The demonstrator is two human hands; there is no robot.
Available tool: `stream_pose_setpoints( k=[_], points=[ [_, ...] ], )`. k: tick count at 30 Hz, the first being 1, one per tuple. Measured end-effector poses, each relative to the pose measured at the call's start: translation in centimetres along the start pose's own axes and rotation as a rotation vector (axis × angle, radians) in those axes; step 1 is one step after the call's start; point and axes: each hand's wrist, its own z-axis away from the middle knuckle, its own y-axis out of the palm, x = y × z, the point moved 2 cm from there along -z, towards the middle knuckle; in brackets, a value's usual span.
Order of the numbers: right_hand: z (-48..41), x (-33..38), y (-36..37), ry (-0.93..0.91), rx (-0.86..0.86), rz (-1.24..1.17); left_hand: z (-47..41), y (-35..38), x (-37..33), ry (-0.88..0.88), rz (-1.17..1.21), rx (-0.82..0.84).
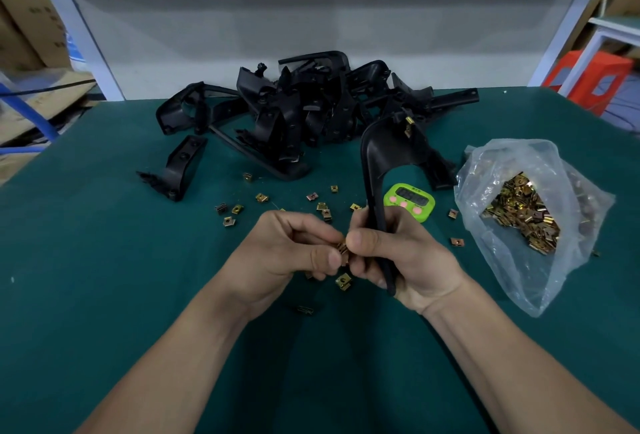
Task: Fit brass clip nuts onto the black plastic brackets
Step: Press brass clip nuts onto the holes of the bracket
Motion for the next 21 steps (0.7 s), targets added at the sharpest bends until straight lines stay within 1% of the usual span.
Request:
stream_pose_setpoints(
  k=[3,6,8,12,15,21],
  points=[
    [0.0,0.0,0.2,0.011,0.026,-0.049,0.0,0.1,-0.1,-0.013,0.013,0.033],
    [0.1,0.0,0.2,0.007,0.036,-0.028,0.1,-0.1,0.0,-0.055,0.022,0.078],
    [0.2,0.0,0.3,0.002,0.054,-0.018,0.1,0.0,0.0,-0.092,0.054,0.118],
    [0.1,-0.2,0.3,0.012,0.103,-0.086,0.0,0.1,0.2,-0.132,0.13,0.156],
    [0.0,-0.6,0.1,0.032,0.106,-0.161,-0.2,0.2,0.4,-0.131,0.19,0.136],
    [-0.3,-0.8,0.0,0.045,0.052,-0.26,-0.6,1.0,0.9,-0.1,0.239,0.063]
  ],
)
